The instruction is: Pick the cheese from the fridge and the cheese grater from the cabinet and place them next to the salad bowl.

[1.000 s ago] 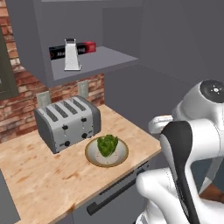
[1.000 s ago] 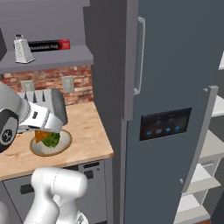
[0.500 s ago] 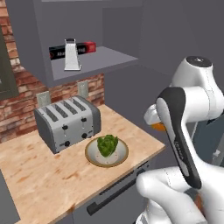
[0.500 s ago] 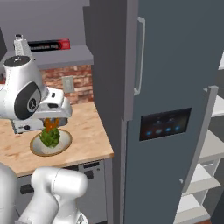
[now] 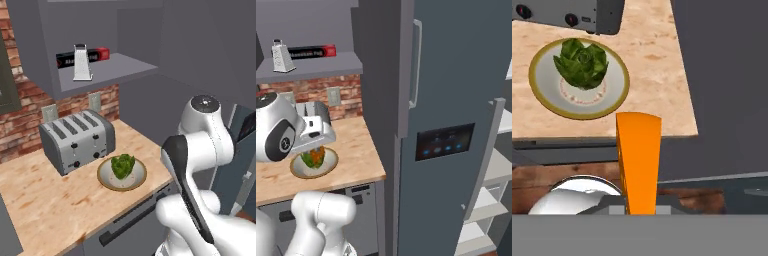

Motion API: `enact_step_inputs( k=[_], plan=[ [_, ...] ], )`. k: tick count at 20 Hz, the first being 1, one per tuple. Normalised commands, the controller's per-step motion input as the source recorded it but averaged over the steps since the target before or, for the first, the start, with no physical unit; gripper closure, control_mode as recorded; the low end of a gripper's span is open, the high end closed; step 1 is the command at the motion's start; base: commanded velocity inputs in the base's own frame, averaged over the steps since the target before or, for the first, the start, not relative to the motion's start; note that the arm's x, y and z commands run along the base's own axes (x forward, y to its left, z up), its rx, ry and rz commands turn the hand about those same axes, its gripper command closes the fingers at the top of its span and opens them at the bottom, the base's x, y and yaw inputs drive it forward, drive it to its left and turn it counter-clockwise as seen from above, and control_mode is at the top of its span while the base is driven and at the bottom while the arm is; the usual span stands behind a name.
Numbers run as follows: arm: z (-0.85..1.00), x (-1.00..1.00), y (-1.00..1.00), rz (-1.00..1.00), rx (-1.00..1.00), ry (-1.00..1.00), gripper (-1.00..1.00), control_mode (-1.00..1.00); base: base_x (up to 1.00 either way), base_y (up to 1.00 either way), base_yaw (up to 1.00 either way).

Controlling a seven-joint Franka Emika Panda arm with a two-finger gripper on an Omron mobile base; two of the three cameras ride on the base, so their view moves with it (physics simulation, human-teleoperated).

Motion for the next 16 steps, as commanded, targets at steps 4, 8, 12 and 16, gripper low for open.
enact_step_inputs(
  k=[4, 8, 12, 16],
  plan=[
    [-0.29, 0.01, 0.00, 0.03, -0.08, -0.15, 1.00, -1.00, 0.00, 0.00, 0.00],
    [-0.06, 0.12, 0.00, 0.00, 0.00, -0.05, 1.00, -1.00, 0.00, 0.00, 0.00],
    [-0.08, 0.46, 0.00, 0.00, 0.00, 0.00, 1.00, -1.00, 0.00, 0.00, 0.00],
    [-0.04, 0.58, 0.00, 0.00, 0.00, 0.01, 1.00, -1.00, 0.00, 0.00, 0.00]
  ],
)
